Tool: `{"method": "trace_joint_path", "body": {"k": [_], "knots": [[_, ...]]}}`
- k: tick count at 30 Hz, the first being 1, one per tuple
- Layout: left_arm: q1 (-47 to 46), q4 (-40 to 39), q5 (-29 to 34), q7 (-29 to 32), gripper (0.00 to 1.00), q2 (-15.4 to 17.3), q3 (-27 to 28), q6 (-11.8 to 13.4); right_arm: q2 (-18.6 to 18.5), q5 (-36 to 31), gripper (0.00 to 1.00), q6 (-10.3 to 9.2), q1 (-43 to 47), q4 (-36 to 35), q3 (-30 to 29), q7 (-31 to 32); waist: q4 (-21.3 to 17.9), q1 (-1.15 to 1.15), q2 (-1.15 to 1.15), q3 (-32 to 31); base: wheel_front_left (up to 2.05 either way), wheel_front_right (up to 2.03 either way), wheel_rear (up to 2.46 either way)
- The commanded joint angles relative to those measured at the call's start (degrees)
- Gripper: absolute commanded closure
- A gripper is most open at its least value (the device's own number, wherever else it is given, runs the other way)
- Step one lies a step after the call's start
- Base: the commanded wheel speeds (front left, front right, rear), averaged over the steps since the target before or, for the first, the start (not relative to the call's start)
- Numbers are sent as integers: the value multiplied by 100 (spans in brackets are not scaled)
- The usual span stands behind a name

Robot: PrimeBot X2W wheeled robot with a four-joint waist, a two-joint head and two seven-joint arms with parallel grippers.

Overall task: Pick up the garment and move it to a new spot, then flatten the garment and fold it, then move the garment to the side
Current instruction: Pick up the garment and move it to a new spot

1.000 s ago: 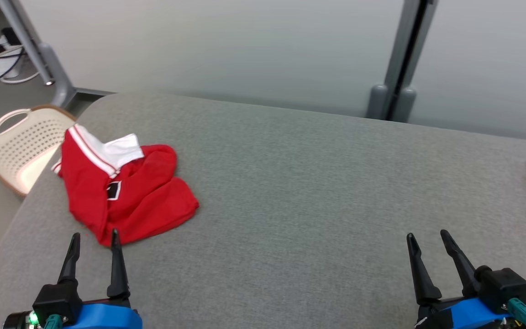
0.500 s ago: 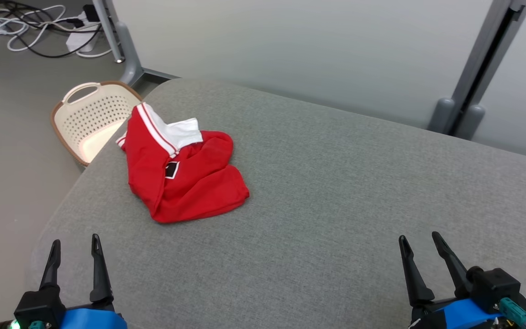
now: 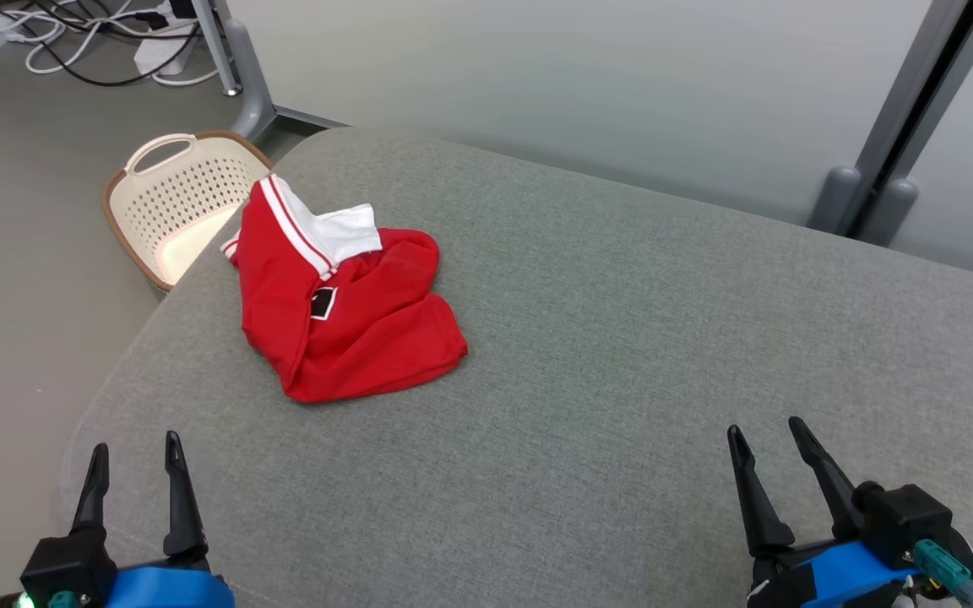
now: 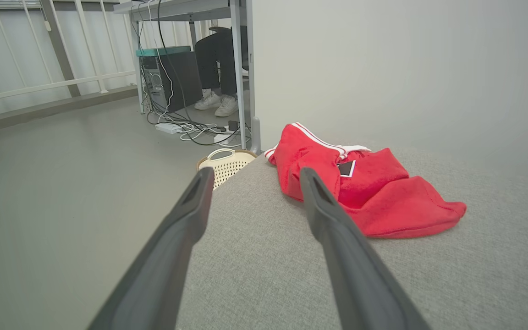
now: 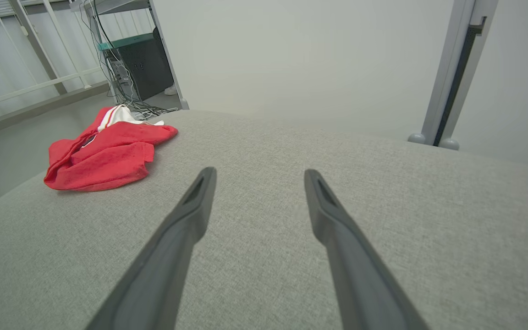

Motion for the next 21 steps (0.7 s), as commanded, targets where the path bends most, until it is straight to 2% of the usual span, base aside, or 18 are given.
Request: {"method": "trace_joint_path", "body": {"k": [1, 10, 21], "knots": [[-170, 32, -34, -15, 0, 6, 32, 24, 0, -41, 0, 1, -109, -37, 26, 15, -75, 0, 0, 62, 0, 0, 0], [-1215, 289, -237, -14, 0, 268, 306, -106, -2, -363, 0, 1, -453, -492, 151, 190, -610, 0, 0, 608, 0, 0, 0], [-2983, 1362, -482, 86, 0, 966, 688, -243, -42, -664, 0, 1, -819, -1352, 339, 508, -1393, 0, 0, 1624, 0, 0, 0]]}}
